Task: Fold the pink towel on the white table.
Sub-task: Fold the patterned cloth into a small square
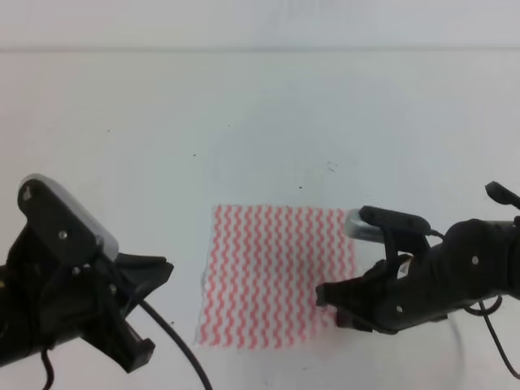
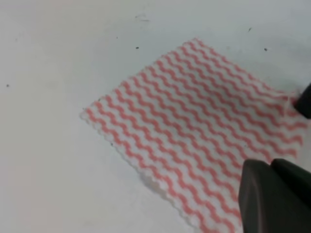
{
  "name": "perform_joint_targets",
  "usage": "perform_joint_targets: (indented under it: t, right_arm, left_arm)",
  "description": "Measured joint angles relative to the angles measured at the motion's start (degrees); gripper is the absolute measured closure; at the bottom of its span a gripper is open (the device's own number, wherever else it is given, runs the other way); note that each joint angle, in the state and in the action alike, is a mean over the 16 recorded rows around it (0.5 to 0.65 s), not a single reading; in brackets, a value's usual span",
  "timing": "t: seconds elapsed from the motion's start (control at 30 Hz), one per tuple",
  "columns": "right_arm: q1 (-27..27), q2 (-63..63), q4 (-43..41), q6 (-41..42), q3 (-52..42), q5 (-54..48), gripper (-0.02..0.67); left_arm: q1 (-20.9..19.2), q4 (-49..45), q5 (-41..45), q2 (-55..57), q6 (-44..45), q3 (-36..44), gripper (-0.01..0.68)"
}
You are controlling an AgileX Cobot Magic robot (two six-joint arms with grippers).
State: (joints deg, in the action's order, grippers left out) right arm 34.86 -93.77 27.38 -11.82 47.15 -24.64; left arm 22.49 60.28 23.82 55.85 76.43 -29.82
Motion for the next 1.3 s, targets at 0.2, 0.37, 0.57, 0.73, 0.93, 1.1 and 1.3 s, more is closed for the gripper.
perform_joint_targets:
  t: [0.2, 0.37, 0.57, 0.73, 0.93, 1.1, 1.3]
  right_arm:
    - [0.0, 0.1, -0.6, 0.0, 1.5, 2.1, 0.665]
    - [0.0, 0.1, -1.0, 0.0, 2.5, 3.5, 0.665]
    - [0.0, 0.1, -1.4, 0.0, 3.4, 4.7, 0.665]
    - [0.0, 0.1, -1.7, 0.0, 3.7, 5.7, 0.665]
    - [0.0, 0.1, -1.9, 0.0, 3.7, 7.1, 0.665]
    - [-0.2, -0.3, -2.1, 0.0, 3.7, 7.9, 0.665]
    - [-0.6, -1.0, -2.1, 0.0, 3.7, 8.4, 0.664]
  left_arm:
    - [0.0, 3.0, 0.8, 2.4, 8.9, 0.0, 0.675]
    - [0.0, 7.6, 2.8, 5.7, 18.4, 0.0, 0.67]
    - [0.0, 13.2, 5.4, 9.8, 27.1, -0.1, 0.588]
    - [0.0, 15.9, 7.0, 12.1, 31.7, -0.7, 0.443]
    - [0.0, 17.0, 7.7, 14.5, 35.5, -1.8, 0.281]
    - [0.2, 17.8, 8.2, 17.4, 40.3, -2.7, 0.218]
    - [0.7, 18.9, 7.2, 21.6, 47.3, -3.4, 0.226]
